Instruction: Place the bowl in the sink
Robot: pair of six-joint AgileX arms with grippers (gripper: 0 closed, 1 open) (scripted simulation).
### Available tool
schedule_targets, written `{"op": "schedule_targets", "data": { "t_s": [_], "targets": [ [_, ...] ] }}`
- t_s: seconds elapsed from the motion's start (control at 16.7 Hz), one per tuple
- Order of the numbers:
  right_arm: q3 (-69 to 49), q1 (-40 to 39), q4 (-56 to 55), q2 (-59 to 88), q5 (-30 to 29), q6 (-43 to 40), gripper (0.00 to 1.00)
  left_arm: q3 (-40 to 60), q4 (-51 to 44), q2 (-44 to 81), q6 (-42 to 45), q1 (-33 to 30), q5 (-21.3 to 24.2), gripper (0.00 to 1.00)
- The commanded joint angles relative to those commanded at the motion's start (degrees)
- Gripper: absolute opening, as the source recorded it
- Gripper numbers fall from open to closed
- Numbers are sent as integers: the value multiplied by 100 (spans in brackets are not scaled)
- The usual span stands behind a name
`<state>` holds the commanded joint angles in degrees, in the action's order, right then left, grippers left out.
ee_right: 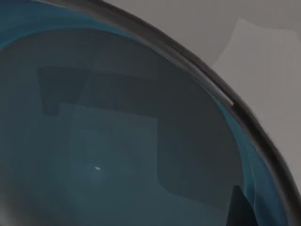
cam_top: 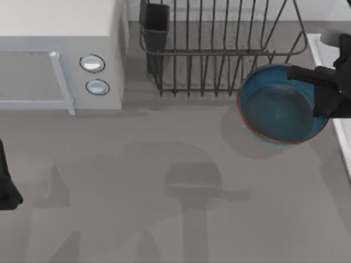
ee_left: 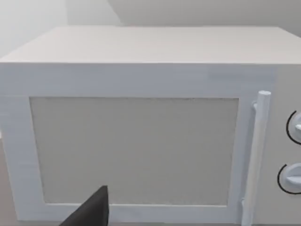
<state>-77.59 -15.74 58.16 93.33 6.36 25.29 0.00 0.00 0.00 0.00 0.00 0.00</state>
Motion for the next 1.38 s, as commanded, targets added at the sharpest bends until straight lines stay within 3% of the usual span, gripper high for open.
{"op": "schedule_targets", "data": {
  "t_s": [0.48,0.84,1.14,1.38],
  "targets": [
    [1658,2675,-4935,83,1047,-1271,0,0,0,0,0,0,0,100],
    [3215,3995,-8554,-276,1726,-2087,0,0,0,0,0,0,0,100],
    [4067,4485,-10439,-621,2119,-2378,0,0,0,0,0,0,0,100],
    [4345,4591,-11008,-780,2238,-2424,0,0,0,0,0,0,0,100]
  ]
}}
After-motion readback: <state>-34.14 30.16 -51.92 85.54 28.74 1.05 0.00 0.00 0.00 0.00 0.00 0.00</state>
